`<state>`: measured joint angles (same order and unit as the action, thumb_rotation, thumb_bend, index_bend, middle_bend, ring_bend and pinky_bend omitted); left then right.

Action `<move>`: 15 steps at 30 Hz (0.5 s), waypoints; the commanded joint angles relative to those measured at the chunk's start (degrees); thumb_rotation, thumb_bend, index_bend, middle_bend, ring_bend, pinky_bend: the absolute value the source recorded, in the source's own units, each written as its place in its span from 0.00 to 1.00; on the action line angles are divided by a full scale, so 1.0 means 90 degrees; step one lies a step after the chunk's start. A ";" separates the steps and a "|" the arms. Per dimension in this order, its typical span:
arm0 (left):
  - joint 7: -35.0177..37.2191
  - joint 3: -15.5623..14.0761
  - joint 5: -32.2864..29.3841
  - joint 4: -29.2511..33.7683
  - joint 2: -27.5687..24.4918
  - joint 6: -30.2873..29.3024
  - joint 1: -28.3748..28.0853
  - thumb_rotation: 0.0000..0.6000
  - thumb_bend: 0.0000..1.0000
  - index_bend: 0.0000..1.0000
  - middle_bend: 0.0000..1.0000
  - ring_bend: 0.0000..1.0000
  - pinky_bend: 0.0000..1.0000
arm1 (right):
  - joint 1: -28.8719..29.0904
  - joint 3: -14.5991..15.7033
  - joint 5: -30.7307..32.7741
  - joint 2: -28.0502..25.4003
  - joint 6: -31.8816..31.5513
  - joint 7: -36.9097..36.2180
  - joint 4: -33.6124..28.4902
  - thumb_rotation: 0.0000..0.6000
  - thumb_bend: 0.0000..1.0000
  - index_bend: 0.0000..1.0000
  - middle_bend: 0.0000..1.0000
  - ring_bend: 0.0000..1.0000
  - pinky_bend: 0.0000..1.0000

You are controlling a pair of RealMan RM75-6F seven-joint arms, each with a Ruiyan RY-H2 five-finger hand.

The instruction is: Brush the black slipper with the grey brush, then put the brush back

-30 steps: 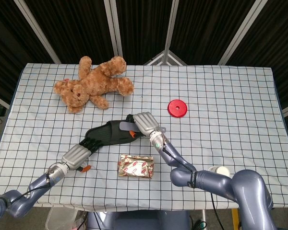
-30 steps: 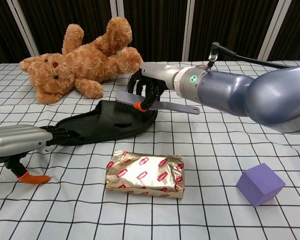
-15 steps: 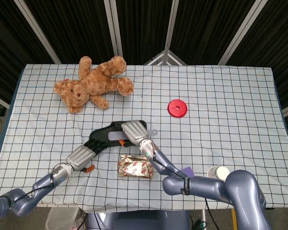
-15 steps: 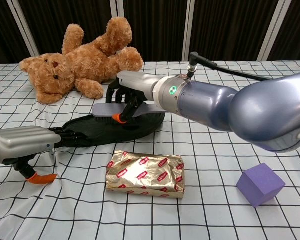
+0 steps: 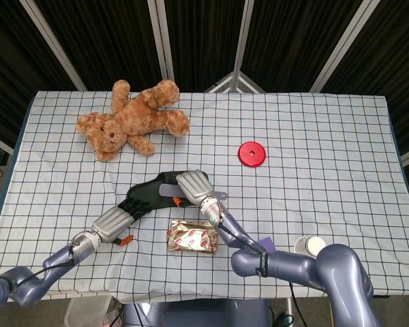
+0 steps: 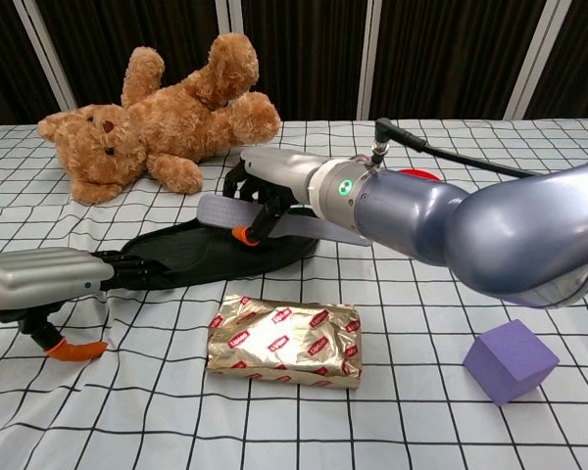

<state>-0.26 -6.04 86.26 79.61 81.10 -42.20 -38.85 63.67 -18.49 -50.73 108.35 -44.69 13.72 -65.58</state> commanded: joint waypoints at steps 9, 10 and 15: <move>-0.0016 -0.0099 0.0003 0.0024 -0.0101 -0.0136 0.0116 0.91 0.43 0.00 0.01 0.03 0.03 | -0.0274 0.0072 0.0019 -0.0261 0.0014 -0.0097 -0.0025 1.00 0.46 0.68 0.58 0.50 0.51; -0.0027 -0.0102 -0.0001 0.0030 -0.0104 -0.0139 0.0120 0.92 0.43 0.00 0.01 0.03 0.03 | -0.0295 0.0087 0.0013 -0.0271 0.0022 -0.0110 -0.0011 1.00 0.46 0.68 0.58 0.50 0.51; -0.0087 -0.0092 0.0006 0.0087 -0.0114 -0.0189 0.0128 0.91 0.41 0.00 0.00 0.02 0.03 | -0.0403 0.0137 -0.0013 -0.0334 0.0028 -0.0162 0.0057 1.00 0.46 0.68 0.58 0.50 0.51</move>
<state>-1.00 -6.90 86.25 80.30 80.09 -43.80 -37.71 60.17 -17.30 -50.78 105.46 -44.38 12.36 -65.06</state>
